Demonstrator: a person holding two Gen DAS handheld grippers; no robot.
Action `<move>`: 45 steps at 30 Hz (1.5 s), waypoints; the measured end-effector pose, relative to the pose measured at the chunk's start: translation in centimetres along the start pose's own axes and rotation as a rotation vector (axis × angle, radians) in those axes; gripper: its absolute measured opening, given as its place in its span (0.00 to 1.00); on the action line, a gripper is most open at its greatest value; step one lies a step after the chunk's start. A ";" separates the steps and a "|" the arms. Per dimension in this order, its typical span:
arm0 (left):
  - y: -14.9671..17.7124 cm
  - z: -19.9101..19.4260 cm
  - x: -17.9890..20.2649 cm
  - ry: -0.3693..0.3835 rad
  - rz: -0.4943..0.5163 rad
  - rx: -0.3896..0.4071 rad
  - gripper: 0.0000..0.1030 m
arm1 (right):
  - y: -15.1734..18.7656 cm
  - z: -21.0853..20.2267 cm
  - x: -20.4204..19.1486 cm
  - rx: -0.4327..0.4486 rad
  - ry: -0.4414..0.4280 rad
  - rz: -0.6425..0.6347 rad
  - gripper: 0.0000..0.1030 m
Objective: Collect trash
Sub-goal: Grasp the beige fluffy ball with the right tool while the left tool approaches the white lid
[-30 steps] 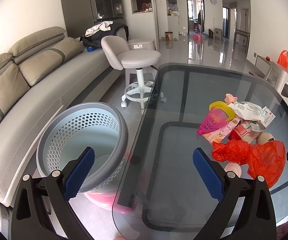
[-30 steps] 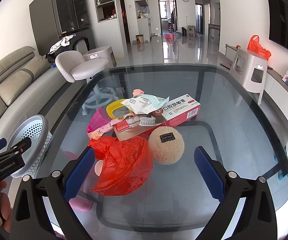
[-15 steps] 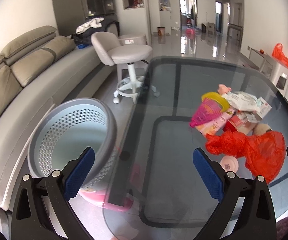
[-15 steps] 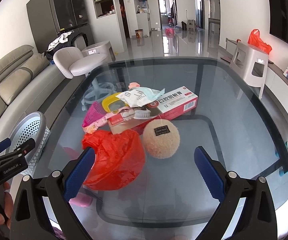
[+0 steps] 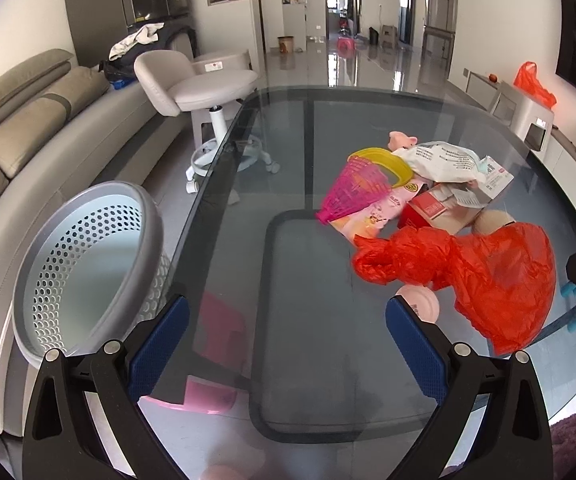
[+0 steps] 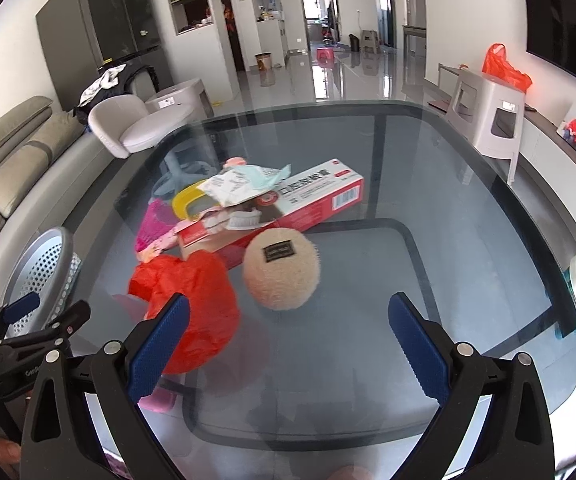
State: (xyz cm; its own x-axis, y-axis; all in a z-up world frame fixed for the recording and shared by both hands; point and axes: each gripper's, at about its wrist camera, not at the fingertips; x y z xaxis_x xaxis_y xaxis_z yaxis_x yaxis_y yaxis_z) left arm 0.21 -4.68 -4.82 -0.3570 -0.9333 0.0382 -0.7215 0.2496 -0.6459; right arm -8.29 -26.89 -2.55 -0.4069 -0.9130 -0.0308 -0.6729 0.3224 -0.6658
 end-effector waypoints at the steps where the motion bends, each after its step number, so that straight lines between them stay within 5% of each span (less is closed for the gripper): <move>1: 0.0 0.1 0.1 -0.001 -0.001 0.001 0.94 | -0.1 0.2 0.3 -0.005 0.003 0.007 0.92; 9: 0.2 1.0 -0.4 -0.007 -0.028 -0.020 0.94 | -0.4 3.1 1.6 -0.052 0.044 -0.026 0.92; 17: 0.2 1.7 -0.7 -0.024 -0.033 -0.037 0.94 | -1.3 6.1 1.8 -0.127 -0.019 -0.041 0.92; 38: 0.6 2.1 -0.3 0.002 -0.026 -0.031 0.94 | -2.3 10.4 -1.5 -0.162 -0.005 -0.146 0.91; 43: 0.8 2.1 -0.1 0.017 -0.022 -0.023 0.94 | -2.5 10.4 -1.8 -0.166 -0.012 -0.170 0.57; 45: 0.9 2.2 0.0 0.016 -0.018 -0.024 0.94 | -2.6 10.4 -1.9 -0.170 -0.016 -0.168 0.56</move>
State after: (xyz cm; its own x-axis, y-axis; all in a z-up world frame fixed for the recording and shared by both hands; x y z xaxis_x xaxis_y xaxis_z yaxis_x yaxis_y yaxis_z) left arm 0.90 -4.98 -7.13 -0.3531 -0.9336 0.0616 -0.7418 0.2392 -0.6266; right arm 0.66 -28.61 -8.54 -0.2715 -0.9608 0.0569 -0.8250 0.2019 -0.5279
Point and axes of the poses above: each gripper's, at about its wrist camera, not at the fingertips, and z roughly the way its jaws point, x to its right, y to its underside, and after that the axes turned 8 degrees about y, right-handed
